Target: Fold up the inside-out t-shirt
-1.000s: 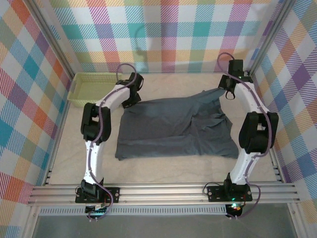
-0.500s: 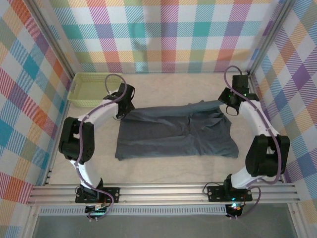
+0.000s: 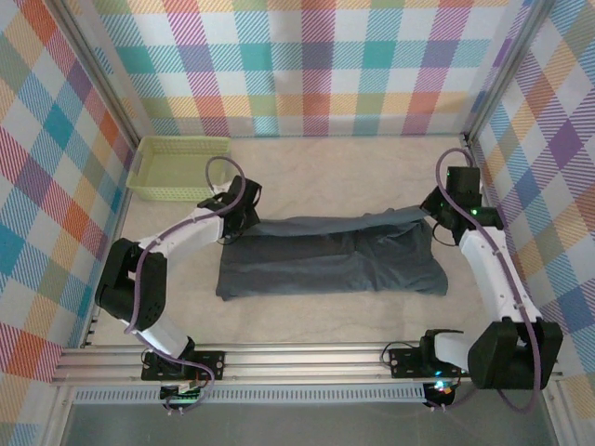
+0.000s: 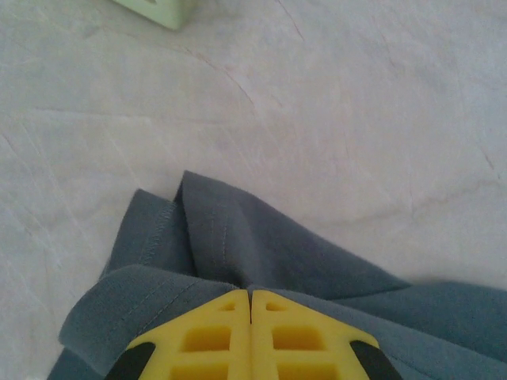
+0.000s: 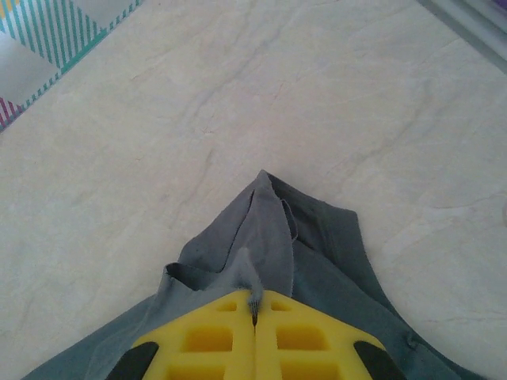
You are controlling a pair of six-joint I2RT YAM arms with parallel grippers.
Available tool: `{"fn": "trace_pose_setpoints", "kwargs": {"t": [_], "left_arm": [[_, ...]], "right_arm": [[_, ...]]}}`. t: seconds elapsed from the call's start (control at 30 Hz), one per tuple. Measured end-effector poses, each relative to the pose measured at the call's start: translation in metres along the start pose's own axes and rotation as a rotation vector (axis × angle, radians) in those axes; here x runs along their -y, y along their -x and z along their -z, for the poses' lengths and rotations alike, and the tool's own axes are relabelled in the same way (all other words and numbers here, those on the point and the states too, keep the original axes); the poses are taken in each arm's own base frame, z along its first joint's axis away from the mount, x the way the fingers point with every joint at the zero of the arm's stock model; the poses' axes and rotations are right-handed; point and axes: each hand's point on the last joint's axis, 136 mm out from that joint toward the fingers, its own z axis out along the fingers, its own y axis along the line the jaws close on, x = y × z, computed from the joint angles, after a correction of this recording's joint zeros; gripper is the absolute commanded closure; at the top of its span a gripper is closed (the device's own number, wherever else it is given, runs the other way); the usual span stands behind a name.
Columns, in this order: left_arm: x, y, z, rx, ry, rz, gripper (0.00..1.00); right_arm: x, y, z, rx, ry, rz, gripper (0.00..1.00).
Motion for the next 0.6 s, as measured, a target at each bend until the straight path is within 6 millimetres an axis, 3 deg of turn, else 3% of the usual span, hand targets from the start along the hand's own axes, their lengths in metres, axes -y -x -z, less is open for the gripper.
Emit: {"fn": "trace_pose_setpoints", "kwargs": {"t": [0.3,0.6], "left_arm": [[-0.024,-0.022,0.022,0.032,0.037,-0.035,1.0],[-0.037,-0.044,0.023,-0.007,0.047,-0.092,1.0]], "right_arm": [[0.034,-0.045,0.014,-0.071,-0.056,-0.012,1.0],[0.05,-0.066,0.034,-0.077,-0.058,-0.035,1.0]]}}
